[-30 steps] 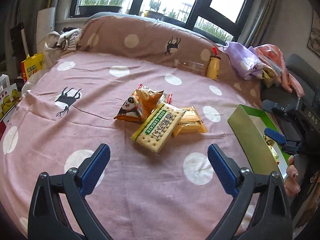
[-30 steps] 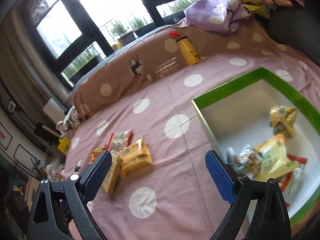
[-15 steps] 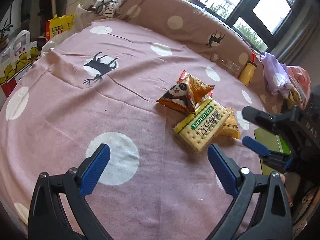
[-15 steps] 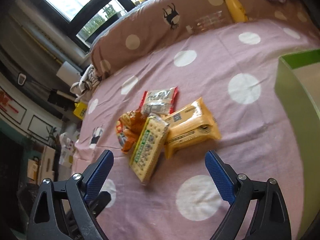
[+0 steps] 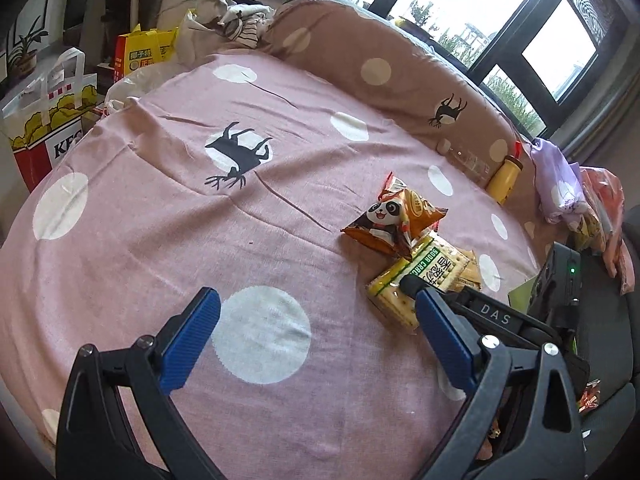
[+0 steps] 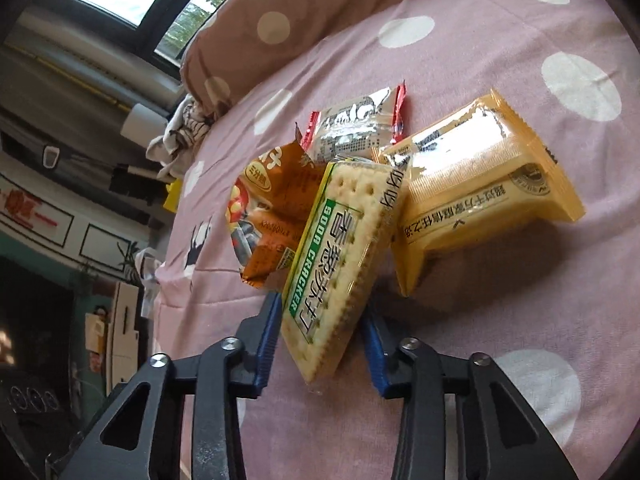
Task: Organize snacks
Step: 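Grasp the soda cracker packet by its end with the right gripper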
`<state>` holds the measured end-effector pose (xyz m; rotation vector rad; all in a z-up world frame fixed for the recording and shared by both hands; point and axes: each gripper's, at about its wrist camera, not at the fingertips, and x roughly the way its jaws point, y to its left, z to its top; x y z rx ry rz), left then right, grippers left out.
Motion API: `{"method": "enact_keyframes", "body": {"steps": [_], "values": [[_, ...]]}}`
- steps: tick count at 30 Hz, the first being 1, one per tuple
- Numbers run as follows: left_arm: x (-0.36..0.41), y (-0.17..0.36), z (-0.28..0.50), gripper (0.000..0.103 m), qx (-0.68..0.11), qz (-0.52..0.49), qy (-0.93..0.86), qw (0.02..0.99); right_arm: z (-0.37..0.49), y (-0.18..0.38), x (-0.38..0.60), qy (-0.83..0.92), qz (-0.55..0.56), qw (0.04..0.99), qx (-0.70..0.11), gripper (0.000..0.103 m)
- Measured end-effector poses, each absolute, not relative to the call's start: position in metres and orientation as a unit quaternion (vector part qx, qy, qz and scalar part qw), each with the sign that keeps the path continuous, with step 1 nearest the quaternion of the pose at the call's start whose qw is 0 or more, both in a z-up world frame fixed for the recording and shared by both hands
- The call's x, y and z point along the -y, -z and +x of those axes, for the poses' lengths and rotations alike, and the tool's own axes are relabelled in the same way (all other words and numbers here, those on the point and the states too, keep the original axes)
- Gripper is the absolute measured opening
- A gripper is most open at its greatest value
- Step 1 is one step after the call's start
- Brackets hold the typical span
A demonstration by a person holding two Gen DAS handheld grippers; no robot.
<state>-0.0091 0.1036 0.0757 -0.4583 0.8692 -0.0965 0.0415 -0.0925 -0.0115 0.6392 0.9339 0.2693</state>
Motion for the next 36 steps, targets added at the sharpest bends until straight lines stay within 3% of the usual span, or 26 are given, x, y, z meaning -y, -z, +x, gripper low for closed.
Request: {"method": "enact_keyframes", "body": {"steps": [9, 18, 20, 22, 24, 27, 31, 36], "values": [[-0.110, -0.074, -0.010, 0.098, -0.422, -0.242, 0.053, 0.872, -0.004, -0.017, 0.088, -0.161, 0.249, 0.830, -0.472, 0.019], [-0.086, -0.069, -0.012, 0.097, -0.445, -0.237, 0.102, 0.857, -0.025, -0.022, 0.108, -0.110, 0.174, 0.823, -0.529, 0.023], [-0.078, -0.066, -0.013, 0.092, -0.453, -0.237, 0.116, 0.851, -0.026, -0.026, 0.115, -0.086, 0.163, 0.834, -0.519, 0.030], [-0.067, -0.064, -0.013, 0.080, -0.462, -0.231, 0.134, 0.846, -0.027, -0.028, 0.126, -0.086, 0.186, 0.841, -0.502, 0.052], [-0.053, -0.060, -0.014, 0.068, -0.472, -0.220, 0.153, 0.840, -0.028, -0.029, 0.134, -0.094, 0.206, 0.842, -0.490, 0.060], [-0.032, -0.050, -0.014, 0.054, -0.493, -0.209, 0.183, 0.825, -0.026, -0.027, 0.134, -0.106, 0.213, 0.840, -0.487, 0.061], [-0.011, -0.039, -0.014, 0.042, -0.514, -0.190, 0.196, 0.813, -0.019, -0.019, 0.123, -0.122, 0.219, 0.833, -0.494, 0.061], [0.001, -0.035, -0.016, 0.039, -0.516, -0.173, 0.199, 0.815, -0.010, -0.010, 0.109, -0.132, 0.216, 0.827, -0.502, 0.061]]}}
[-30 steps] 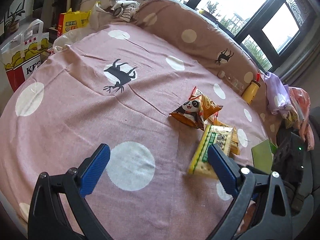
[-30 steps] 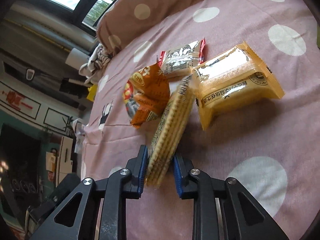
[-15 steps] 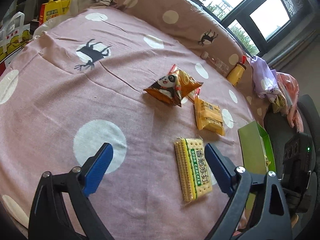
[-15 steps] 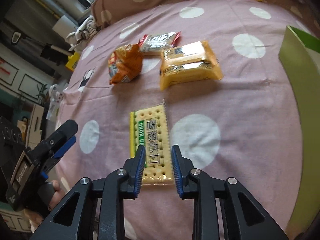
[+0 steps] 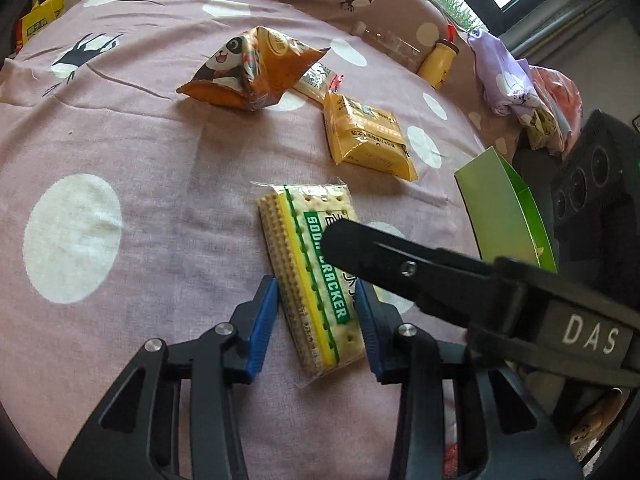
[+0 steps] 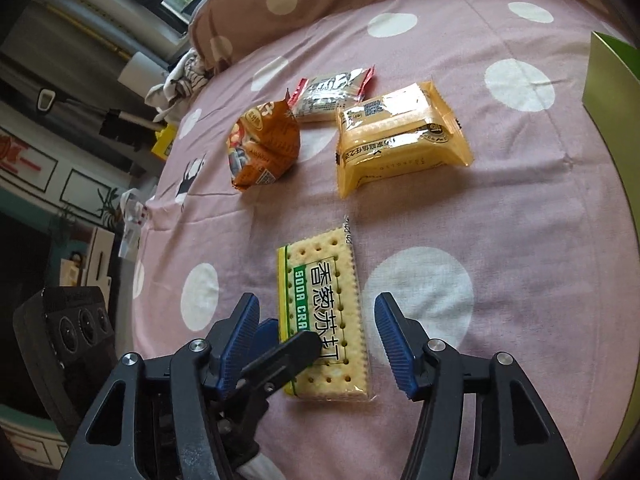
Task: Organize snacks
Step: 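Grasp the soda cracker packet by its end with the right gripper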
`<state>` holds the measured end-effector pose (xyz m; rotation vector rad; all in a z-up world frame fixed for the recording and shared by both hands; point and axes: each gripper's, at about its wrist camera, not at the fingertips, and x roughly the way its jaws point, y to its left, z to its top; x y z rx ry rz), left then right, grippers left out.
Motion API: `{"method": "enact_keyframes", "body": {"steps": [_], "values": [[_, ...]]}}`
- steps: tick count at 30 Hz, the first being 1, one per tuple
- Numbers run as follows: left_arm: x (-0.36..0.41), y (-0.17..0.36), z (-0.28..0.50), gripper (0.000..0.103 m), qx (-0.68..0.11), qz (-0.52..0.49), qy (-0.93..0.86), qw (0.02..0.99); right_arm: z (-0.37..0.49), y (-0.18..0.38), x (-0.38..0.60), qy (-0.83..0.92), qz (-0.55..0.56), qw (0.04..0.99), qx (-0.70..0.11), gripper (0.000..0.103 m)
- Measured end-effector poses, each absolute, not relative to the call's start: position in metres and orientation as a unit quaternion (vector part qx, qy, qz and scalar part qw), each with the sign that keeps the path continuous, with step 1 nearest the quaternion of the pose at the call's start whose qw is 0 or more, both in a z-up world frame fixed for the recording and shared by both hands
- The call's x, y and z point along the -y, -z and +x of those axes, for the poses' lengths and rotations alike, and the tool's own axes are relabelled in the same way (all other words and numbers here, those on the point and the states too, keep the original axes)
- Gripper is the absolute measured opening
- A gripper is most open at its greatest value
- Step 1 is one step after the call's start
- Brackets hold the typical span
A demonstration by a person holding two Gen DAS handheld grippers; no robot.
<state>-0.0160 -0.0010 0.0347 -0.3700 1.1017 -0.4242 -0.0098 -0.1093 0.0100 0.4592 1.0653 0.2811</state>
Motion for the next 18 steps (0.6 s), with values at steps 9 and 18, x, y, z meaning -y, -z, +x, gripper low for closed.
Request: {"method": "enact_keyframes", "body": {"steps": [9, 18], "values": [[0.001, -0.036, -0.018, 0.036, -0.505, -0.167, 0.202, 0.822, -0.008, -0.003, 0.097, -0.130, 0.200, 0.831, -0.503, 0.061], [-0.002, -0.067, -0.035, 0.035, -0.424, -0.158, 0.210, 0.866, -0.031, -0.036, 0.093, -0.141, 0.173, 0.882, -0.416, 0.061]]}}
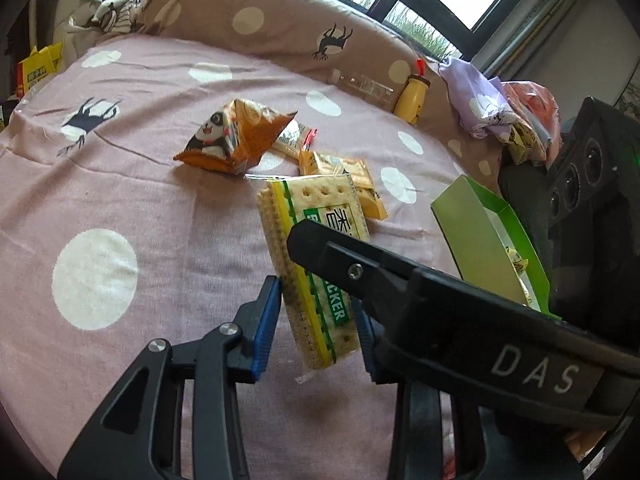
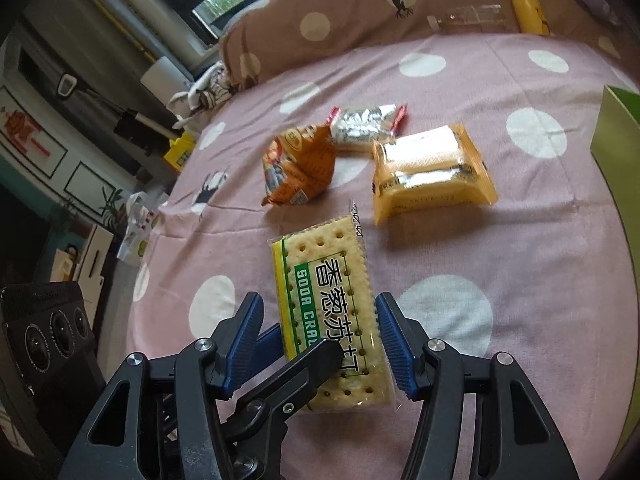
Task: Organize snacks
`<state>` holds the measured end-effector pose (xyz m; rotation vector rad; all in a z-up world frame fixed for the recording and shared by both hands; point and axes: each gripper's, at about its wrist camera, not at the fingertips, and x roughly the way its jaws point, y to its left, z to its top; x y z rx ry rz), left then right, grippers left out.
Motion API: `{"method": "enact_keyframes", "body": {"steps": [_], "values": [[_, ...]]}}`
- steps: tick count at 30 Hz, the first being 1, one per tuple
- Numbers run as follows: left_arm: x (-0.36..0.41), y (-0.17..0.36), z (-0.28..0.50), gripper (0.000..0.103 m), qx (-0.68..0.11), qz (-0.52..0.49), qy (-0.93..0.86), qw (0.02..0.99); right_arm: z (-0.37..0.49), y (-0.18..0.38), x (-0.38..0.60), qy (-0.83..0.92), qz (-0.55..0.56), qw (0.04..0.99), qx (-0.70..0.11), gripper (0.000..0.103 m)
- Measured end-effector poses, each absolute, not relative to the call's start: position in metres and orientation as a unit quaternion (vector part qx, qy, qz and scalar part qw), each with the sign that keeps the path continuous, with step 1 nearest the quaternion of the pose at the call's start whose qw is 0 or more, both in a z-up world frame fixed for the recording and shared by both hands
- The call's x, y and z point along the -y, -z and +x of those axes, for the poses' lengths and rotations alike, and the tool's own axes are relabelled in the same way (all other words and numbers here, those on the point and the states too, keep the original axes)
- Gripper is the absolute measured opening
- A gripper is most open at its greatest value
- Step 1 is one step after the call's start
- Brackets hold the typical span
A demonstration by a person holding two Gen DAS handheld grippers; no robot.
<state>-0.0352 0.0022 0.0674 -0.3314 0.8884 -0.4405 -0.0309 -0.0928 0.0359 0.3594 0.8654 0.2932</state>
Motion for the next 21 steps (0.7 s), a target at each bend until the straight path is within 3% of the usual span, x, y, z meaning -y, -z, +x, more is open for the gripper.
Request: {"method": "enact_keyframes", "body": {"steps": [7, 21], "values": [[-0.005, -0.081, -0.042, 0.035, -0.387, -0.154, 0.211, 0.884, -0.050, -0.062, 0.084, -0.147, 0.136, 0.916, -0.347, 0.061], [-0.006, -0.096, -0.054, 0.035, -0.336, -0.134, 0.211, 0.908, -0.065, -0.078, 0.074, -0.153, 0.108, 0.936, -0.299, 0.061]]}}
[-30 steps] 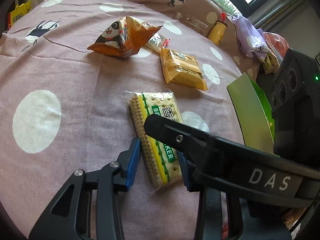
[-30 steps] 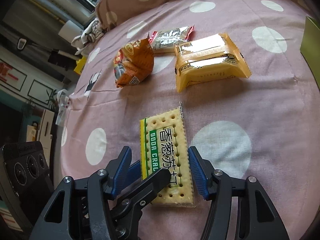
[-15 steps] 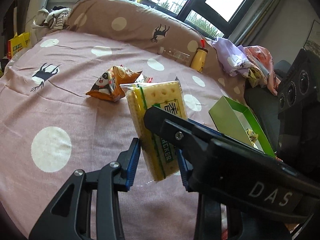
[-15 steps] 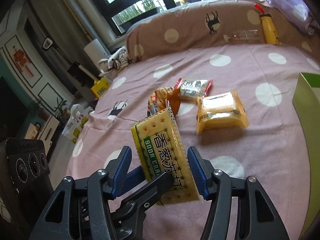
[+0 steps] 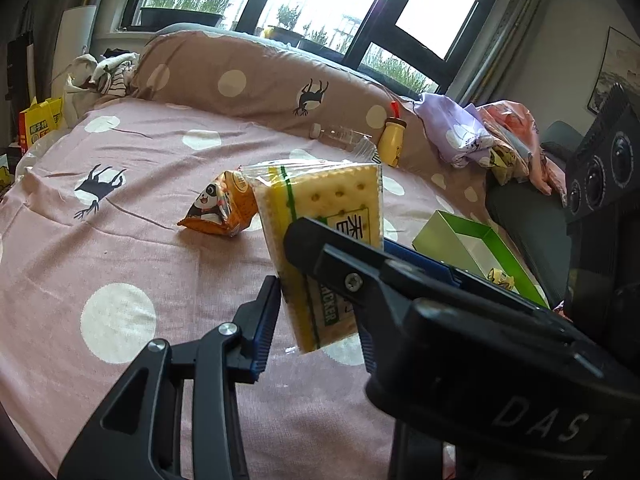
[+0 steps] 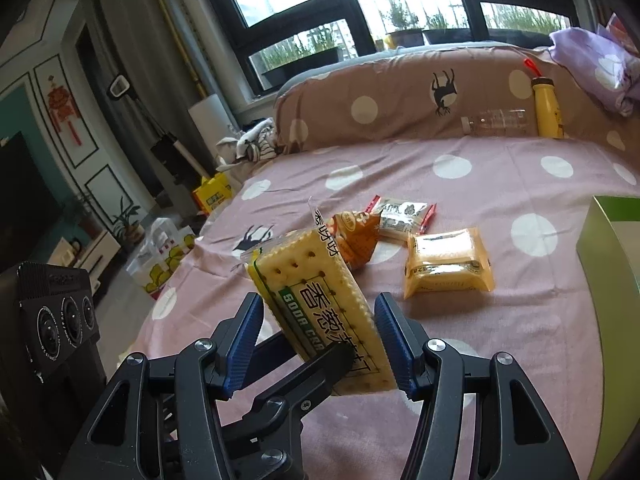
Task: Organize snacks
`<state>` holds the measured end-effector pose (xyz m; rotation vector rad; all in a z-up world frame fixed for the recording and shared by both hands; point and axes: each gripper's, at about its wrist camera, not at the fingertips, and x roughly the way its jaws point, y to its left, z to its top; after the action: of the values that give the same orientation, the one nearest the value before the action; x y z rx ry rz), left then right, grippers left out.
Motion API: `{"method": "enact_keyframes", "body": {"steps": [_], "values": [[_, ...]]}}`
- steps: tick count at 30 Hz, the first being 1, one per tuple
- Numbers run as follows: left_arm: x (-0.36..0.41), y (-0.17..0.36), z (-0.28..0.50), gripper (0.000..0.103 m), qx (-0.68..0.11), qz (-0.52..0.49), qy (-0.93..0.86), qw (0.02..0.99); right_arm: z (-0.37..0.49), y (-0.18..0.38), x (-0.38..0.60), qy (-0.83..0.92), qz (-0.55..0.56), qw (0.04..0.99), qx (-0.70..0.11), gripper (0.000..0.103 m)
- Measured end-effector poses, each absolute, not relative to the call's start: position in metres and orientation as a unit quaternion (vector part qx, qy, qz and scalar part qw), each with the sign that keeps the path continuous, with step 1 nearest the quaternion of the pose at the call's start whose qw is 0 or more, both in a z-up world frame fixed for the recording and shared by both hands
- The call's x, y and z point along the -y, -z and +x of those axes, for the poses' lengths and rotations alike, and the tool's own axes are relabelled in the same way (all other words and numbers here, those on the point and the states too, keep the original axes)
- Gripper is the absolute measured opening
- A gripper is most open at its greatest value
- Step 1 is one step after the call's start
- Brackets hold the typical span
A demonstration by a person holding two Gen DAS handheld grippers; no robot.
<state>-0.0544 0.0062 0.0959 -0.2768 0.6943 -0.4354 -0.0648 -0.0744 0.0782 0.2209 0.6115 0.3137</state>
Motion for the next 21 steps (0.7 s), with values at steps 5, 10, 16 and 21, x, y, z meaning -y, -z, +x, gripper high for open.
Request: {"method": "enact_keyframes", "body": {"steps": [5, 10, 16, 21], "values": [[-0.006, -0.108, -0.061, 0.036, -0.316, -0.124, 0.210, 0.917, -0.074, -0.087, 0.072, -0.155, 0.102, 0.941, -0.284, 0.061], [0.001, -0.125, -0.069, 0.036, -0.291, -0.113, 0.211, 0.926, -0.083, -0.102, 0.076, -0.161, 0.103, 0.947, -0.259, 0.061], [0.024, -0.149, -0.078, 0.036, -0.268, -0.085, 0.228, 0.932, -0.099, -0.123, 0.097, -0.154, 0.112, 0.955, -0.227, 0.061], [0.056, -0.166, -0.082, 0.036, -0.256, -0.057, 0.246, 0.933, -0.111, -0.135, 0.126, -0.134, 0.132, 0.960, -0.209, 0.061]]}}
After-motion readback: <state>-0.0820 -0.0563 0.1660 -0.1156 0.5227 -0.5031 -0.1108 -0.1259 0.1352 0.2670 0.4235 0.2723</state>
